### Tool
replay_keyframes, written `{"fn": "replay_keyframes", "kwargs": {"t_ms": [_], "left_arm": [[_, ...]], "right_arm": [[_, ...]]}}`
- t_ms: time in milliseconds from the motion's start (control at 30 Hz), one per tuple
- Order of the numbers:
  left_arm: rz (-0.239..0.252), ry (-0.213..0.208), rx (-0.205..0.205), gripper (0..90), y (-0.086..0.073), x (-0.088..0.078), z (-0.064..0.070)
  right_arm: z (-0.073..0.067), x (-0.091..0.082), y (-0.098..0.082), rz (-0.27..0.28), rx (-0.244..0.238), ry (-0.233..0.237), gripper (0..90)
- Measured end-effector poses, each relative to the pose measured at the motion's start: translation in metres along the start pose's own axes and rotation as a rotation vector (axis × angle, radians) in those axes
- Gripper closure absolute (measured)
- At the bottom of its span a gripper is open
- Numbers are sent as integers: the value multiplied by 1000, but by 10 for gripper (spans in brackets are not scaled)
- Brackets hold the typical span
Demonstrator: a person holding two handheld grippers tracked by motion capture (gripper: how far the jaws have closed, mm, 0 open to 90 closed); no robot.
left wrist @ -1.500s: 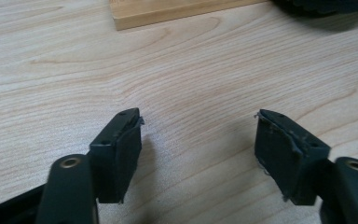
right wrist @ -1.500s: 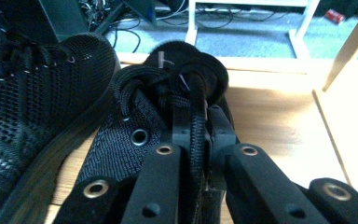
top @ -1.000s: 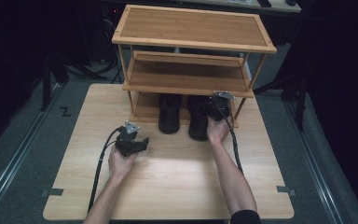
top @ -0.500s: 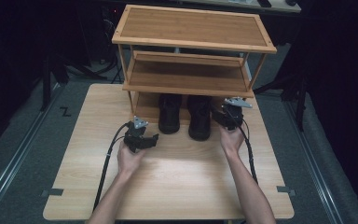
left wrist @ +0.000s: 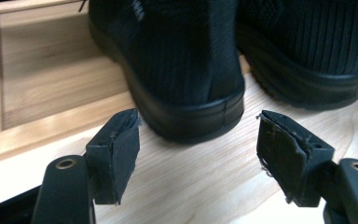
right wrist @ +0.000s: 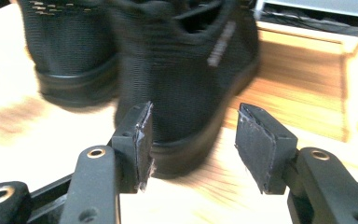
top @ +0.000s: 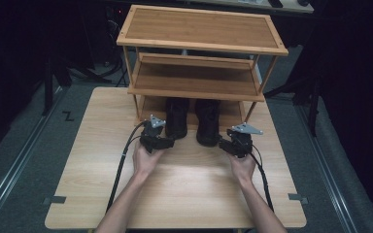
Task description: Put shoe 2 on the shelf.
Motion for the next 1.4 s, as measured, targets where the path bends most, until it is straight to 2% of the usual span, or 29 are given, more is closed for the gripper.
{"fn": "replay_keyframes", "kwargs": {"t_ms": [100, 200, 267, 400, 467, 600, 700, 733, 800, 1167, 1400], "left_arm": [[16, -1, -13, 334, 7, 5, 6], [6, 13, -10, 342, 13, 11, 10], [8, 24, -6, 350, 17, 15, 12], [14, 35, -30, 376, 26, 20, 12], [17, 34, -37, 424, 29, 22, 12], [35, 44, -45, 531, 33, 25, 12], [32, 14, -69, 604, 34, 25, 8], [36, -9, -81, 623, 34, 25, 8], [28, -12, -80, 677, 35, 24, 8], [10, -29, -69, 749, 40, 27, 6], [23, -40, -80, 761, 42, 32, 5]], "right_arm": [[-9, 6, 3, 12, -9, 12, 462], [-15, 14, 5, 22, -1, 23, 461], [-16, 22, 7, -6, 11, 20, 454], [-19, 32, 12, -24, 17, 11, 465], [-20, 36, 15, -34, 16, -2, 532], [-22, 39, 21, -52, 2, 1, 670], [-24, 42, 23, -66, -1, -6, 711], [-24, 44, 24, -66, 3, -4, 721], [-24, 46, 27, -73, -2, -3, 730], [-24, 59, 37, -88, -21, 0, 745], [-24, 68, 44, -98, -31, 9, 747]]}}
Point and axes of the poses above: each handheld gripper's, and its own axes: x roughly forward along the jaws, y roughly out of its top, z roughly to its right, the point moved 4 cm from there along x, roughly forward along the jaws, and after that the axes turned 6 degrees about y, right-handed, at the moved point
